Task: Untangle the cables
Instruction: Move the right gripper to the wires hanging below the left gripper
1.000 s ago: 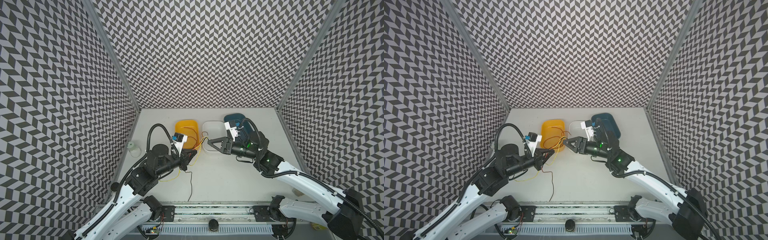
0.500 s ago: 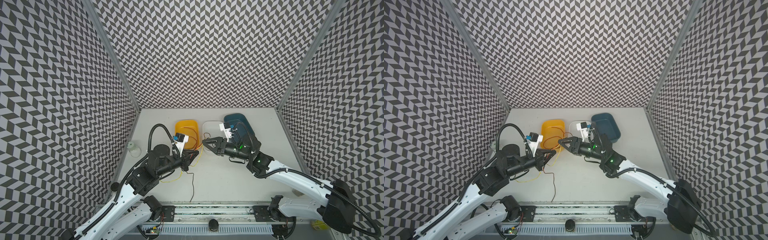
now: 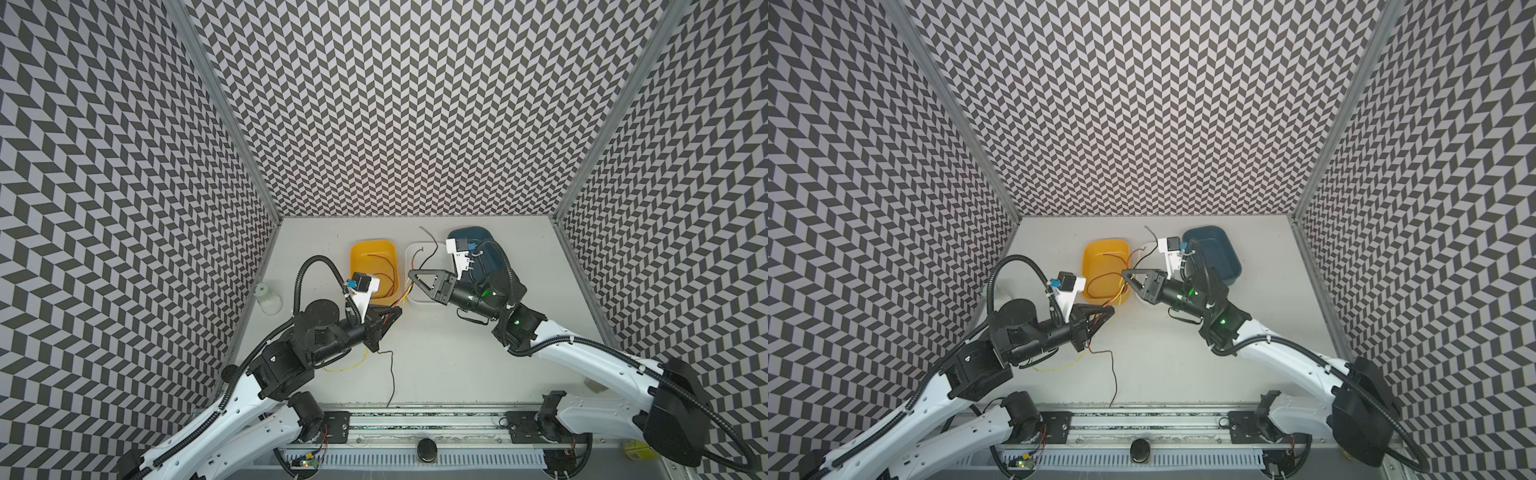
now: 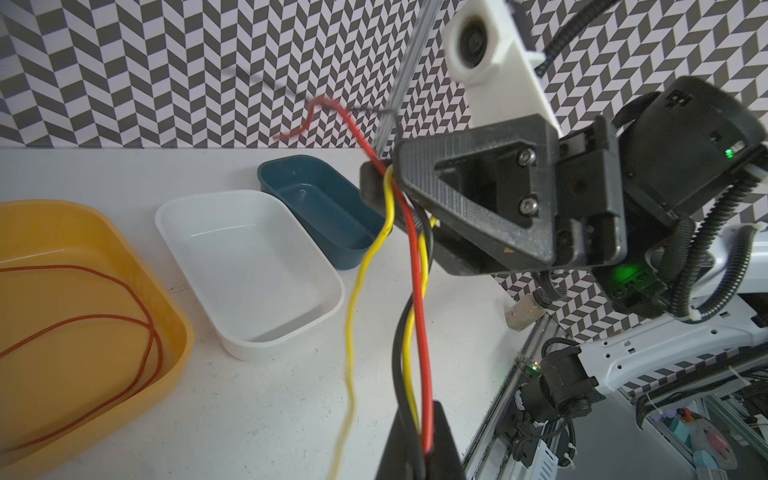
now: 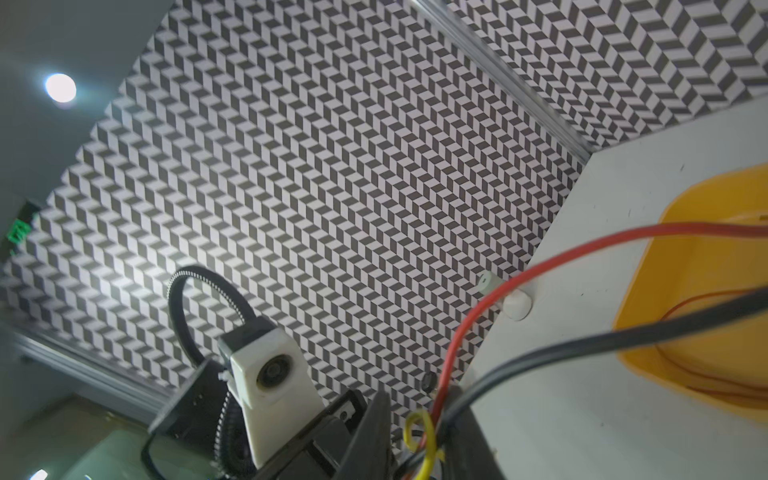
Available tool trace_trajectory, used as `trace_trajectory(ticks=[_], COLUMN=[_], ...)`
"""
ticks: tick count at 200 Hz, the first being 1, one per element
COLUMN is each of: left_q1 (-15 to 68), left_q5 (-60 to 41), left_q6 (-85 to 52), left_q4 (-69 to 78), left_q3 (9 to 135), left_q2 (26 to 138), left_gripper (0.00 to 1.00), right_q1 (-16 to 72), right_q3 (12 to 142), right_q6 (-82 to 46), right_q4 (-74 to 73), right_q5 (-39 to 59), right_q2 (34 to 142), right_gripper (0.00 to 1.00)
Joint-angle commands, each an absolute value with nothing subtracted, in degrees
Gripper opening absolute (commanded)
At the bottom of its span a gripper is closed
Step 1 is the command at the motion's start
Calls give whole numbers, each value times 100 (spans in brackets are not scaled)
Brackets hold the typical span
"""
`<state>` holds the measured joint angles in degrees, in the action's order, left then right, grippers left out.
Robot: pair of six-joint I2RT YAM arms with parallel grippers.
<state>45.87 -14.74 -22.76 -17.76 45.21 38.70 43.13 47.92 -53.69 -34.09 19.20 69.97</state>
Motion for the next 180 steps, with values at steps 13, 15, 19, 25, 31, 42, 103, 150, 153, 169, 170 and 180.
trace_trajectory(ticks=[13, 15, 19, 25, 31, 42, 103, 150, 153, 169, 170, 180], left_q1=[4651, 4650, 4649, 4641, 4636, 4615, 4367, 4230, 4221, 4218, 4219, 4208], left_q5=[-1478, -1477, -1472, -1448, -1426, -1400, -1561, -1681, -1672, -1663, -1667, -1670], left_q6=[-2224, -2224, -2224, -2224, -2224, -2219, -2221, -2294, -2307, -2306, -2309, -2310], left_q4=[-2025, -2036, -2054, -2086, -2130, -2220, -2235, -2120, -2118, -2087, -2085, -2058], left_q3=[4614, 4623, 4632, 4654, 4674, 4718, 4761, 4731, 4726, 4715, 4713, 4705], left_q2=[3943, 3952, 3970, 3998, 4022, 4078, 4176, 4240, 4237, 4211, 4211, 4209], left_gripper=[0, 0, 0, 0, 0, 0, 0, 0, 0, 0, 0, 0], right_q1=[4169, 4169, 4166, 4166, 4166, 4175, 4238, 4228, 4228, 4233, 4235, 4223], right_q3=[5150, 5159, 5179, 5212, 5233, 5274, 5012, 5261, 5301, 5537, 5550, 5635], right_q6=[-4172, -4128, -4026, -3847, -3623, -3191, -1799, -2434, -2470, -2644, -2662, -2860], right_q4=[-3459, -3409, -3290, -3116, -2928, -2454, -1123, -681, -581, 5, 33, 241], right_q5=[1838, 1844, 1852, 1850, 1863, 1750, 570, 1003, 985, 845, 844, 961], right_q2=[6695, 6686, 6659, 6614, 6547, 6386, 5561, 5435, 5419, 5354, 5353, 5384], right_gripper=[2, 1, 0, 0, 0, 0, 0, 55, 57, 60, 60, 61])
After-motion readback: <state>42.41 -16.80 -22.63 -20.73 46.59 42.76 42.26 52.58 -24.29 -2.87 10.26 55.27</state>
